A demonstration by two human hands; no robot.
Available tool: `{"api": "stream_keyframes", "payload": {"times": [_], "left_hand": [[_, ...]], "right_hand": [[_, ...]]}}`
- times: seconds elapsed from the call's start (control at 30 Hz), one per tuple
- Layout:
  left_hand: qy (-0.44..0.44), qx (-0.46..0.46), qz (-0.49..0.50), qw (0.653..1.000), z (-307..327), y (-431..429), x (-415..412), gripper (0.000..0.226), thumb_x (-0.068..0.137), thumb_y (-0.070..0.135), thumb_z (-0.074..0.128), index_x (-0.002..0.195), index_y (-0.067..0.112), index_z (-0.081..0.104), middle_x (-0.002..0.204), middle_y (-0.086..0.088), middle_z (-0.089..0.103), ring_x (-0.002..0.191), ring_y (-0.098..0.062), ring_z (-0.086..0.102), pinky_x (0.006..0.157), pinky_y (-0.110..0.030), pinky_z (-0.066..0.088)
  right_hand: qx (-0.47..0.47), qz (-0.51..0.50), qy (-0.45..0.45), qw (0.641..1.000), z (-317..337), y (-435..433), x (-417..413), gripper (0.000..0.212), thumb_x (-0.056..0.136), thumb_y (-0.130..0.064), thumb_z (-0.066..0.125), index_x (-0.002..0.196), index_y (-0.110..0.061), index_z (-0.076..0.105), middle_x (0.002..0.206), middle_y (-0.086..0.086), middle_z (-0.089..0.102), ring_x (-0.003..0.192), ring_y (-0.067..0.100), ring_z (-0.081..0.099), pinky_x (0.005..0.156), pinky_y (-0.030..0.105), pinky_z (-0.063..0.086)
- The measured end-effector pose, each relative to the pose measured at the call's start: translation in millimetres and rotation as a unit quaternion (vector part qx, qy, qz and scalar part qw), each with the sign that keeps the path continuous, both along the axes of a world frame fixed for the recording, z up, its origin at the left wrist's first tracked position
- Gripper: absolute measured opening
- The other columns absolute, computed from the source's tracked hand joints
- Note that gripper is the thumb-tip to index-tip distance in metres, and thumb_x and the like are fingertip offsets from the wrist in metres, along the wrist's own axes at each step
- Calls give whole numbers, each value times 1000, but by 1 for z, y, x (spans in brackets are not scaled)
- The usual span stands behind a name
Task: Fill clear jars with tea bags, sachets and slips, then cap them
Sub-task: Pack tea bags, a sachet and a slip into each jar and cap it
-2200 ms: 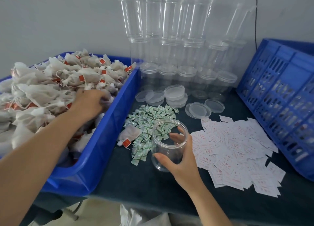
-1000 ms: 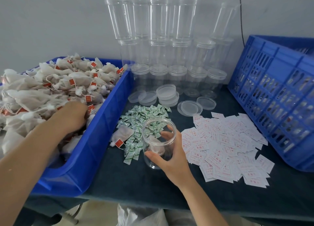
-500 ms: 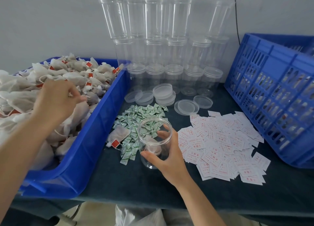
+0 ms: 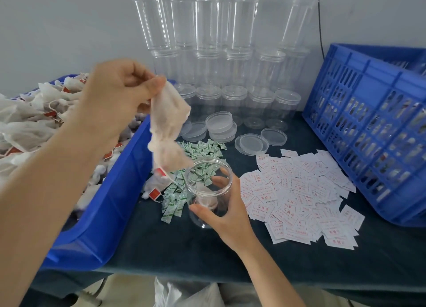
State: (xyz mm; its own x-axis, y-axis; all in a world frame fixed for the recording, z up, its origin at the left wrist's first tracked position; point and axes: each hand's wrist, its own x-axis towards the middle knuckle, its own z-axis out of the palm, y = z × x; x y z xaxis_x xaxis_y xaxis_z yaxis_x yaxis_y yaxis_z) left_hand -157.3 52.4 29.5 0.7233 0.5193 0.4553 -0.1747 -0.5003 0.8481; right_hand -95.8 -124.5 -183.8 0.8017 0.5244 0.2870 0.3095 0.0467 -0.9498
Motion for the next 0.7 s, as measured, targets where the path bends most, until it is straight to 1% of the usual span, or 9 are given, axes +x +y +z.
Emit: {"api": "stream_keyframes", "payload": {"times": [0.1, 0.2, 0.3, 0.37, 0.43, 0.5, 0.57, 0.63, 0.7], "left_hand": [[-26, -58, -82, 995, 7, -14, 4, 14, 92, 11, 60, 78, 14, 59, 63, 10, 69, 63, -4, 66, 60, -17, 54], [-37, -72, -116, 990, 6, -28, 12, 15, 93, 8, 57, 78, 13, 57, 62, 9, 68, 62, -4, 66, 59, -17, 54], [3, -52, -107, 993, -12, -38, 20, 14, 91, 9, 59, 79, 14, 58, 65, 8, 68, 65, -8, 65, 66, -24, 56], [58, -28, -93, 994, -31, -42, 23, 11, 92, 11, 59, 81, 13, 58, 75, 1, 69, 73, -13, 65, 70, -24, 56], [107, -17, -81, 991, -47, -44, 24, 10, 92, 14, 59, 85, 8, 58, 82, -9, 68, 77, -17, 63, 72, -20, 53], [138, -29, -89, 986, -55, -43, 24, 13, 93, 15, 58, 87, 3, 58, 84, -16, 64, 78, -19, 57, 79, -25, 51], [154, -44, -106, 981, -57, -42, 24, 13, 93, 15, 59, 87, 4, 58, 80, -8, 60, 78, -14, 54, 81, -26, 46], [152, -46, -114, 981, -55, -43, 25, 13, 92, 16, 60, 82, 7, 60, 70, 6, 59, 69, -2, 54, 72, -13, 44], [135, -38, -115, 983, -50, -44, 26, 13, 91, 15, 62, 80, 8, 62, 66, 10, 59, 61, 4, 53, 64, -7, 44]], "right_hand": [[2, 2, 1, 1000, -2, 0, 1, 90, 65, -58, 87, 139, -51, 36, 131, -23, 54, 127, 12, 56, 104, 39, 51], [2, 3, 0, 1000, -3, 0, 2, 91, 66, -58, 86, 140, -50, 35, 133, -21, 53, 129, 14, 55, 105, 41, 49], [1, -3, -2, 1000, -2, 1, 2, 88, 67, -60, 85, 139, -54, 34, 133, -23, 52, 130, 9, 52, 102, 23, 48], [3, -2, 3, 1000, 0, 1, 1, 88, 67, -58, 86, 138, -54, 34, 134, -20, 53, 130, 9, 53, 99, 18, 47], [5, 4, 2, 1000, -1, 1, 2, 90, 67, -54, 87, 141, -50, 34, 135, -13, 55, 129, 13, 54, 101, 26, 50], [7, 11, 3, 1000, -2, 0, 2, 93, 68, -50, 88, 144, -43, 34, 134, -8, 57, 127, 17, 56, 103, 40, 51], [6, 11, 3, 1000, -3, 0, 3, 94, 68, -50, 88, 144, -41, 34, 134, -8, 57, 127, 17, 56, 104, 44, 50], [2, 8, 3, 1000, -2, 0, 3, 95, 67, -52, 88, 144, -42, 34, 135, -9, 57, 127, 16, 56, 104, 45, 50], [2, 6, 4, 1000, -2, 0, 3, 94, 67, -52, 88, 144, -42, 35, 135, -8, 57, 128, 16, 55, 104, 43, 50]]}}
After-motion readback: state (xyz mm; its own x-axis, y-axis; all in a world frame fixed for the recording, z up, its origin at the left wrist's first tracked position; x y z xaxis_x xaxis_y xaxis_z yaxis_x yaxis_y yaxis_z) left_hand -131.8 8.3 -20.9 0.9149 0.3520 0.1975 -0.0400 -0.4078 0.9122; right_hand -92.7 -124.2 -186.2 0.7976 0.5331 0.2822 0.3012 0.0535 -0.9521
